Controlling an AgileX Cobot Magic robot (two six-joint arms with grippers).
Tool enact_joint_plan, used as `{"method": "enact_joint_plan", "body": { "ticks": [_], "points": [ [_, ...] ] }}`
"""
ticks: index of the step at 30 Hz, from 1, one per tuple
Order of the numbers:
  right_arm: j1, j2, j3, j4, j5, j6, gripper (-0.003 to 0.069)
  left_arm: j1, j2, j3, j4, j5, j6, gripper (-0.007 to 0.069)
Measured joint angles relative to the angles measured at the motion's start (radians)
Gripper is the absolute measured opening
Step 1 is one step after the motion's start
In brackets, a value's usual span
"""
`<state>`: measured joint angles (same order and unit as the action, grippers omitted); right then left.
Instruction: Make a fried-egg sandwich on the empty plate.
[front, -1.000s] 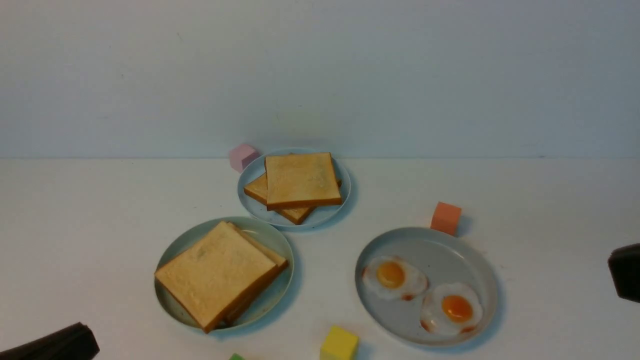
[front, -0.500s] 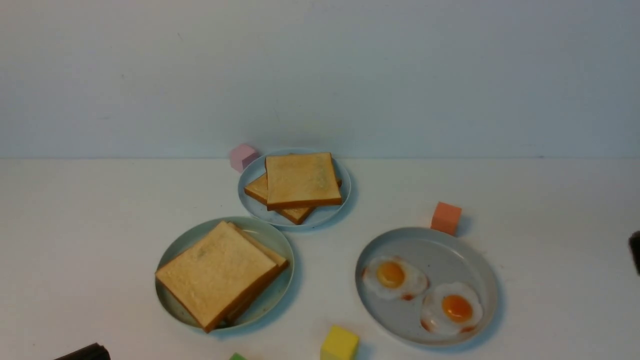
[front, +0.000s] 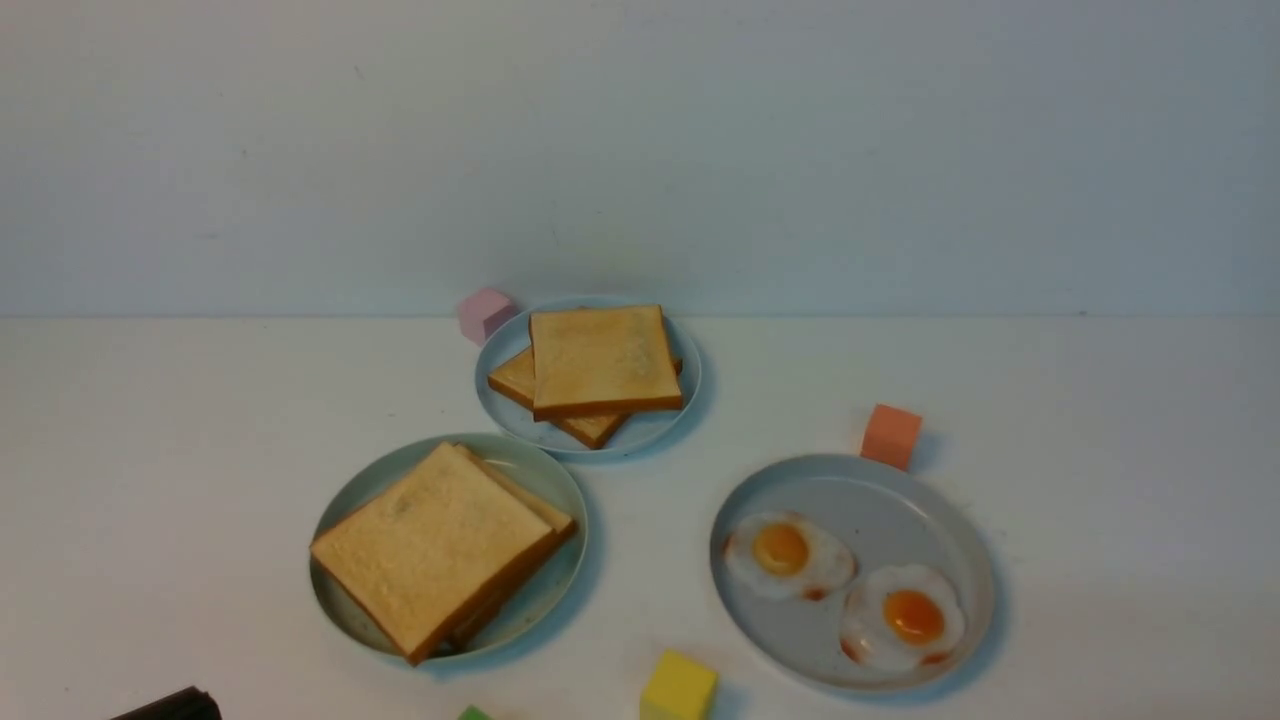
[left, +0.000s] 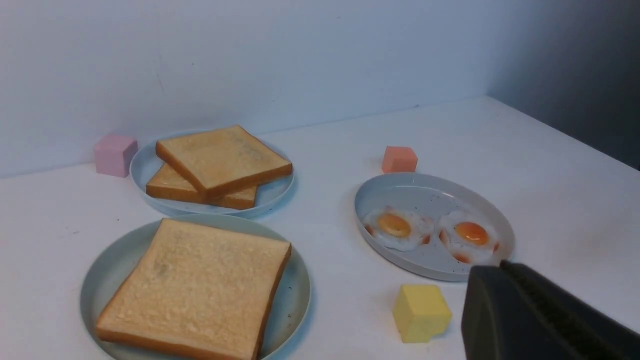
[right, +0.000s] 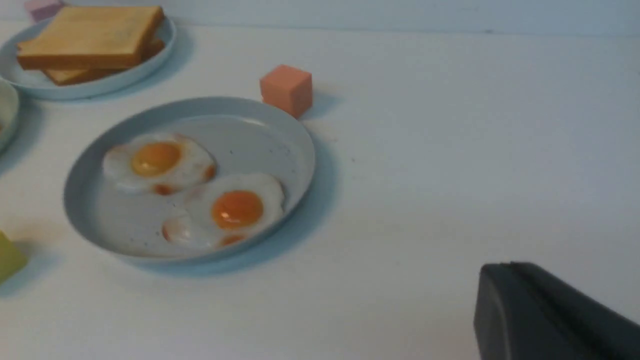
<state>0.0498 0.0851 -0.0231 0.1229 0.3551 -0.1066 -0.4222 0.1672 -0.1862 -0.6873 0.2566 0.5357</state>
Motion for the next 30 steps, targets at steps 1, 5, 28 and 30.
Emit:
{"method": "enact_joint_plan", "body": {
  "ticks": [1, 5, 28, 30],
  "points": [
    [-0.005, -0.033, 0.025, 0.003, 0.006, 0.009, -0.0011, 0.0, 0.0, 0.0, 0.0, 0.0, 0.0, -0.0013],
    [-0.017, -0.094, 0.04, 0.006, 0.035, 0.059, -0.0011, 0.0, 0.0, 0.001, 0.0, 0.0, 0.0, -0.0013],
    [-0.019, -0.096, 0.04, 0.006, 0.035, 0.075, -0.0003, 0.0, 0.0, 0.002, 0.0, -0.001, 0.0, 0.0002],
    [-0.019, -0.096, 0.04, 0.006, 0.035, 0.075, -0.0003, 0.0, 0.0, 0.002, 0.0, -0.023, 0.003, 0.0004]
  ]
}}
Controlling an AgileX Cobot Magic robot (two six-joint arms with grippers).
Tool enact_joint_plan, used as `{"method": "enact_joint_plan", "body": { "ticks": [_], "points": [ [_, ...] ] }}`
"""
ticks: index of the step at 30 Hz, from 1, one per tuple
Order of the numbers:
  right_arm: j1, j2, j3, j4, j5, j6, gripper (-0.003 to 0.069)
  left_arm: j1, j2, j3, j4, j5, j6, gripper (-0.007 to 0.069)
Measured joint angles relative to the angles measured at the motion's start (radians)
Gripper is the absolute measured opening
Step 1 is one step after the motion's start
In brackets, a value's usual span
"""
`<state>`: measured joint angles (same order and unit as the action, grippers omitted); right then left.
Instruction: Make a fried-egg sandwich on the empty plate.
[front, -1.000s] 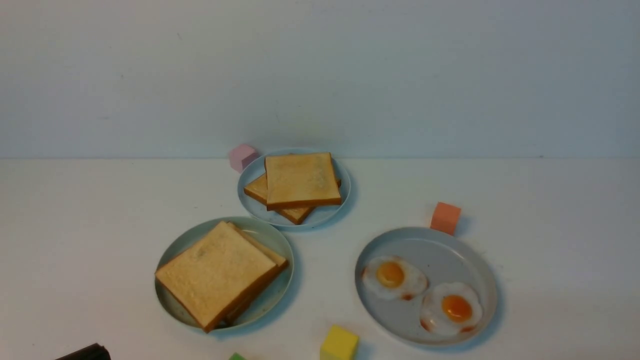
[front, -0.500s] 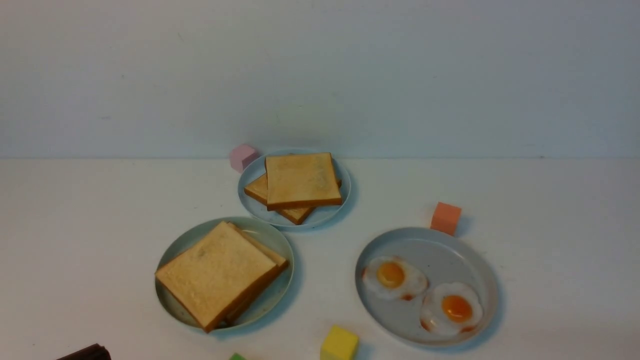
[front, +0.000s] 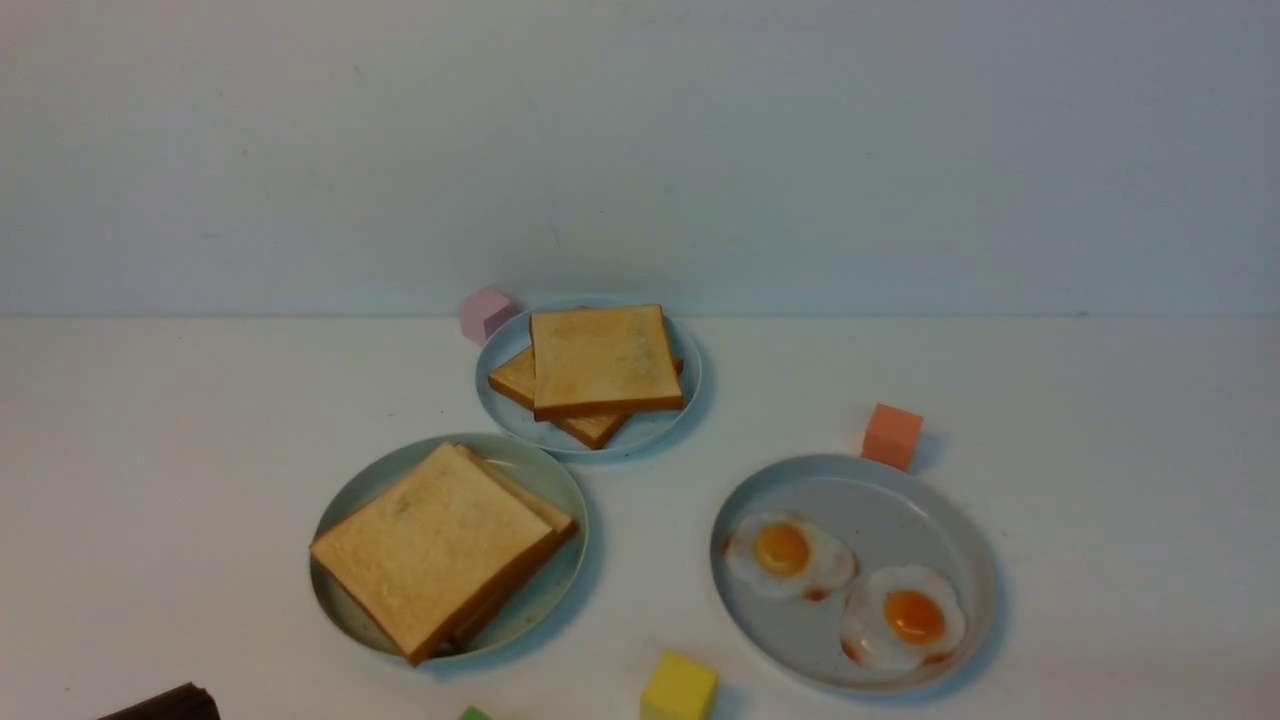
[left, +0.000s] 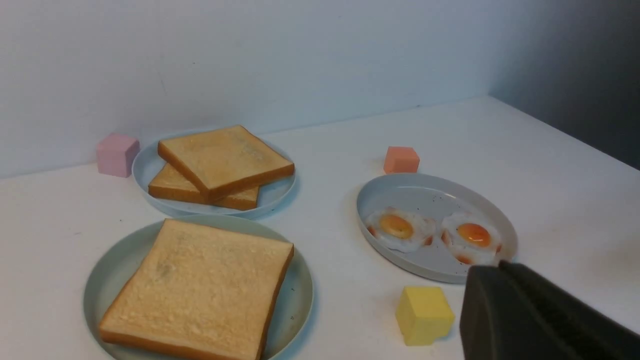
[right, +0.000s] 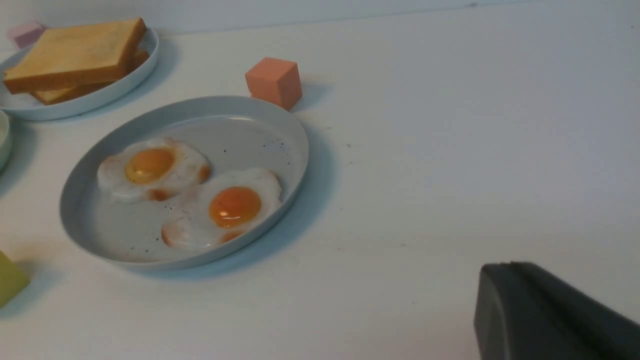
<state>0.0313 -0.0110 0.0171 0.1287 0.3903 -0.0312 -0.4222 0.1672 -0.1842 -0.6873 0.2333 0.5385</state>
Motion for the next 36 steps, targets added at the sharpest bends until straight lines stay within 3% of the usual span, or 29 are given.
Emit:
{"method": "enact_joint_plan", "body": {
  "ticks": [7, 9, 13, 16, 17, 19, 22, 27, 36],
  "points": [
    [0.0, 0.0, 0.0, 0.0, 0.0, 0.001, 0.0003, 0.018, 0.0, 0.036, 0.027, -0.167, -0.056, -0.0013],
    [0.0, 0.0, 0.0, 0.0, 0.0, 0.001, 0.0004, 0.07, -0.002, 0.038, 0.104, -0.179, -0.103, -0.0013],
    [0.0, 0.0, 0.0, 0.0, 0.0, 0.001, 0.0007, 0.245, -0.039, 0.038, 0.329, -0.076, -0.361, -0.0013],
    [0.0, 0.0, 0.0, 0.0, 0.0, 0.001, 0.0008, 0.32, -0.099, 0.063, 0.515, 0.019, -0.572, -0.0013],
    [0.0, 0.0, 0.0, 0.0, 0.0, 0.001, 0.0008, 0.32, -0.103, 0.066, 0.526, 0.023, -0.572, -0.0013],
    [0.0, 0.0, 0.0, 0.0, 0.0, 0.002, 0.001, 0.336, -0.161, 0.133, 0.651, 0.05, -0.712, -0.0013],
    [0.0, -0.001, 0.0, 0.0, 0.0, 0.002, 0.0013, 0.336, -0.178, 0.2, 0.687, 0.075, -0.79, -0.0013],
    [0.0, -0.001, 0.0, 0.0, 0.0, 0.003, 0.0017, 0.338, -0.178, 0.214, 0.693, 0.152, -0.827, -0.0013],
    [0.0, -0.001, 0.0, 0.0, 0.0, 0.003, 0.0025, 0.338, -0.178, 0.214, 0.693, 0.157, -0.834, -0.0013]
  ]
}}
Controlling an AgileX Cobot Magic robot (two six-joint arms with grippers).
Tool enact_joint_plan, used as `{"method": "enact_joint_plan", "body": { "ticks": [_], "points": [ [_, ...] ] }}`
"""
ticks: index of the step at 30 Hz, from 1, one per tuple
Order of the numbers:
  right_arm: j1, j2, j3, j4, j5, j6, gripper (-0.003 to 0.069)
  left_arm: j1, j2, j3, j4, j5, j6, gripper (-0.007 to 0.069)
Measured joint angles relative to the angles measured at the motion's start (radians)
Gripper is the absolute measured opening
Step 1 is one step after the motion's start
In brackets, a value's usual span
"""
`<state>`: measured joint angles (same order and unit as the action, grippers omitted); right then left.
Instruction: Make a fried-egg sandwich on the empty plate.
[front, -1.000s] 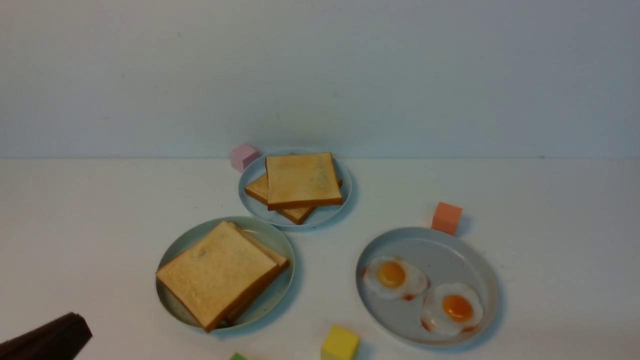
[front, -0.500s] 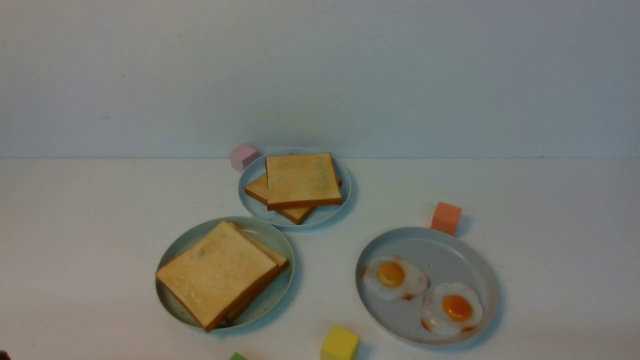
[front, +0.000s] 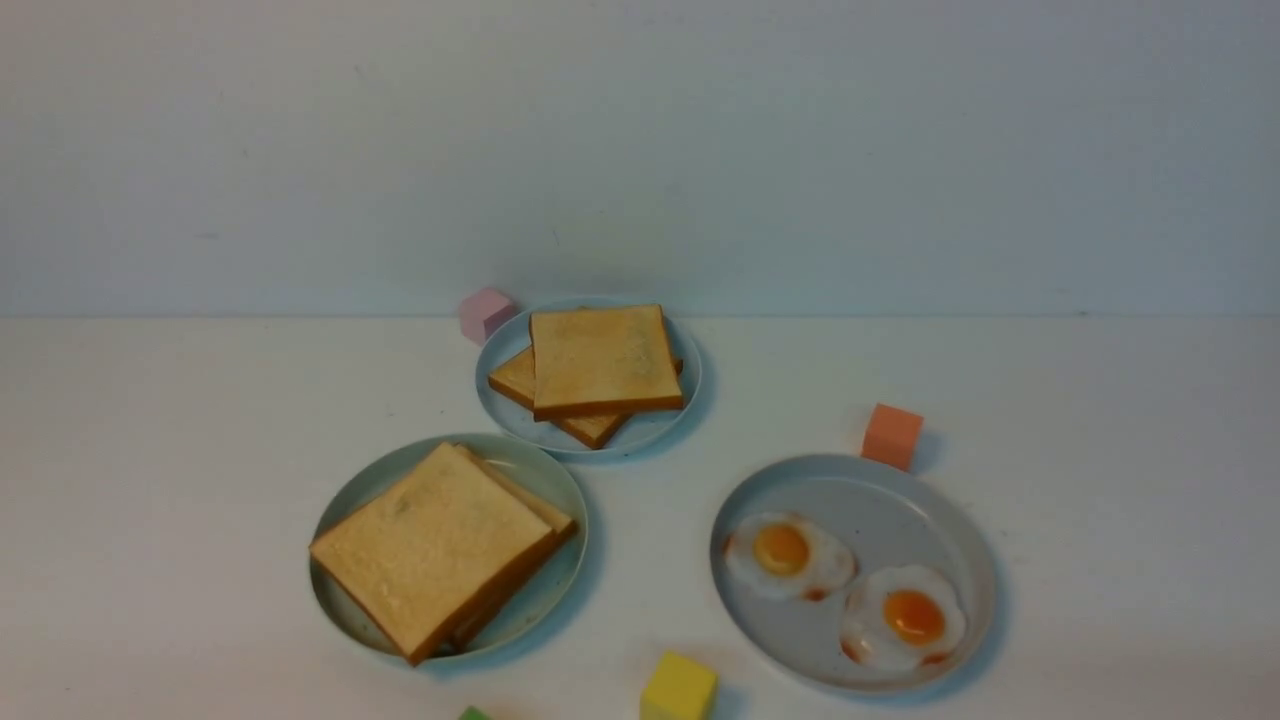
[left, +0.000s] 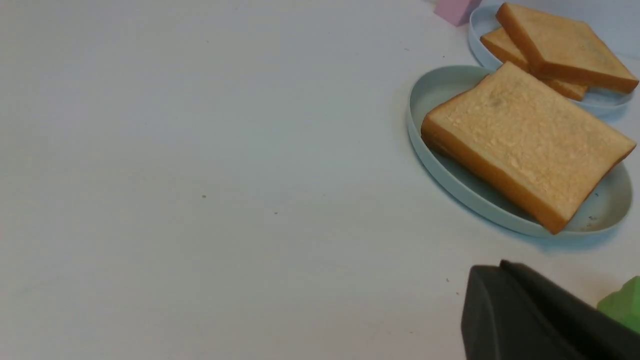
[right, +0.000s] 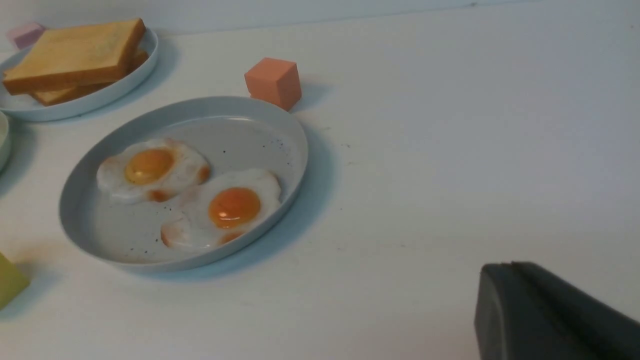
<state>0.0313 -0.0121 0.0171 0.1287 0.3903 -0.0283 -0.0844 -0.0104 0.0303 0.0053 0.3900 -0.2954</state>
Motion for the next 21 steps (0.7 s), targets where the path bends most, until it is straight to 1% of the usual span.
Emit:
{"method": "enact_joint_plan", "body": {
  "ticks": [21],
  "points": [
    [0.0, 0.0, 0.0, 0.0, 0.0, 0.0, 0.005, 0.0, 0.0, 0.0, 0.002, 0.0, 0.0, -0.0013]
  ]
}}
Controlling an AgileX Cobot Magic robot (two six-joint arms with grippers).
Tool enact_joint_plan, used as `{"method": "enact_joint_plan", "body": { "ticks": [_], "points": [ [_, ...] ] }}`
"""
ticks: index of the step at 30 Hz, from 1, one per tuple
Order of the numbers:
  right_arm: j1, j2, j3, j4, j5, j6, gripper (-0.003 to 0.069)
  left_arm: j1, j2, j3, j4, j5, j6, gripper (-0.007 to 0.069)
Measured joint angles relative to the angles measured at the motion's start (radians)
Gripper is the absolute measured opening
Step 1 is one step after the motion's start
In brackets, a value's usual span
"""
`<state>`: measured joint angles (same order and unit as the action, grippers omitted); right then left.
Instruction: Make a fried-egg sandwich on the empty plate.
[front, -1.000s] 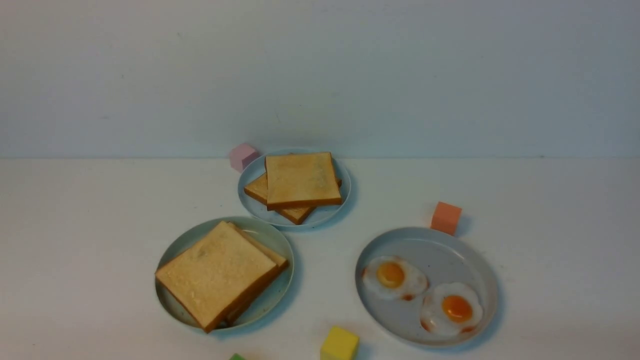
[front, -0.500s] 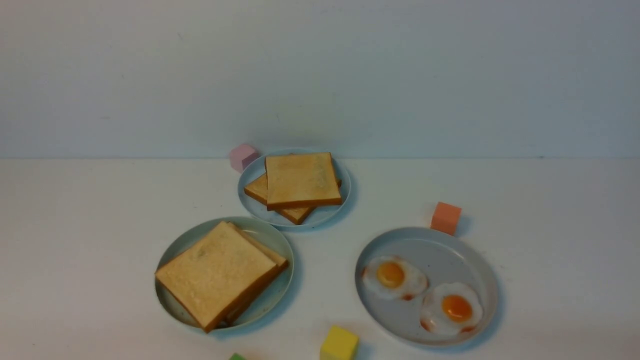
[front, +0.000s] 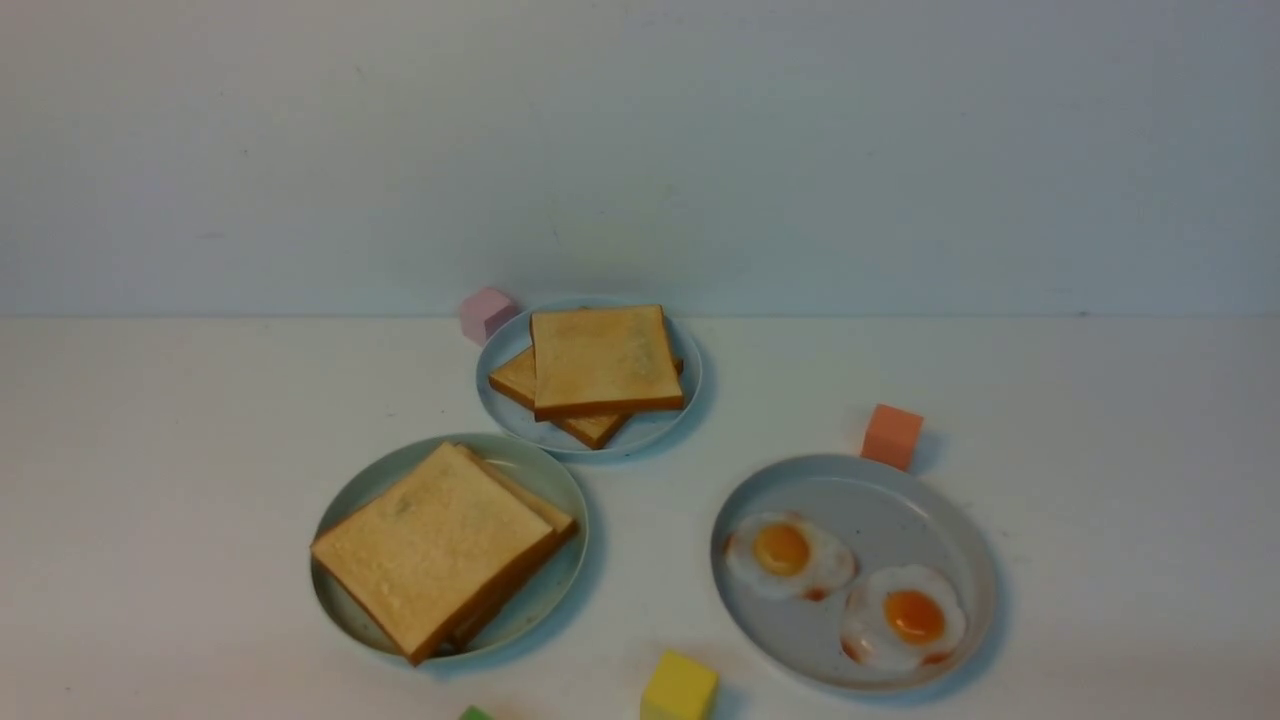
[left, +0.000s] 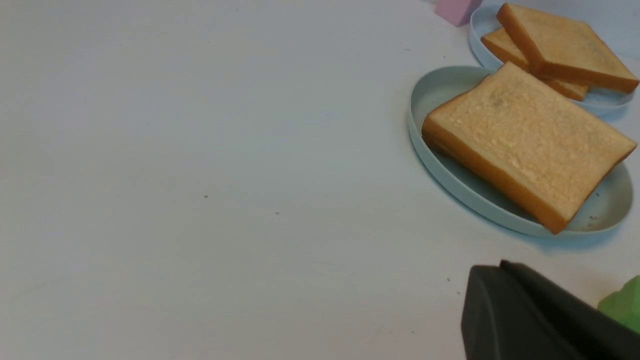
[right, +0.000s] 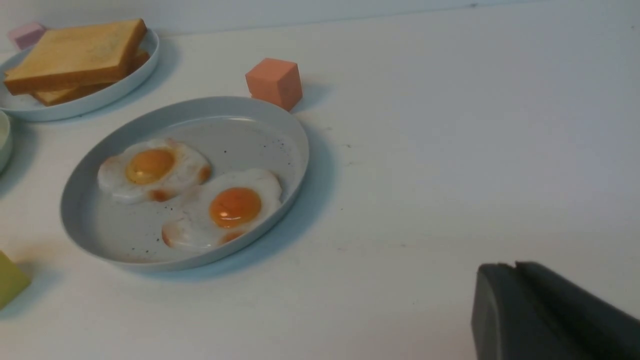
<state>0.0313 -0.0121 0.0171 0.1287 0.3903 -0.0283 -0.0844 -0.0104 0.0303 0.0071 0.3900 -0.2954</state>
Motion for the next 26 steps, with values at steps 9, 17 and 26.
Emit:
{"method": "enact_joint_plan", "body": {
  "ticks": [9, 17, 26],
  "points": [
    [0.0, 0.0, 0.0, 0.0, 0.0, 0.0, 0.0063, 0.0, 0.0, 0.0, 0.0, 0.0, 0.0, -0.0011],
    [0.0, 0.0, 0.0, 0.0, 0.0, 0.0, 0.0076, 0.0, 0.0, 0.0, 0.0, 0.0, 0.0, -0.0003],
    [0.0, 0.0, 0.0, 0.0, 0.0, 0.0, 0.009, 0.0, 0.0, 0.0, 0.001, 0.0, 0.0, 0.0003]
  ]
}}
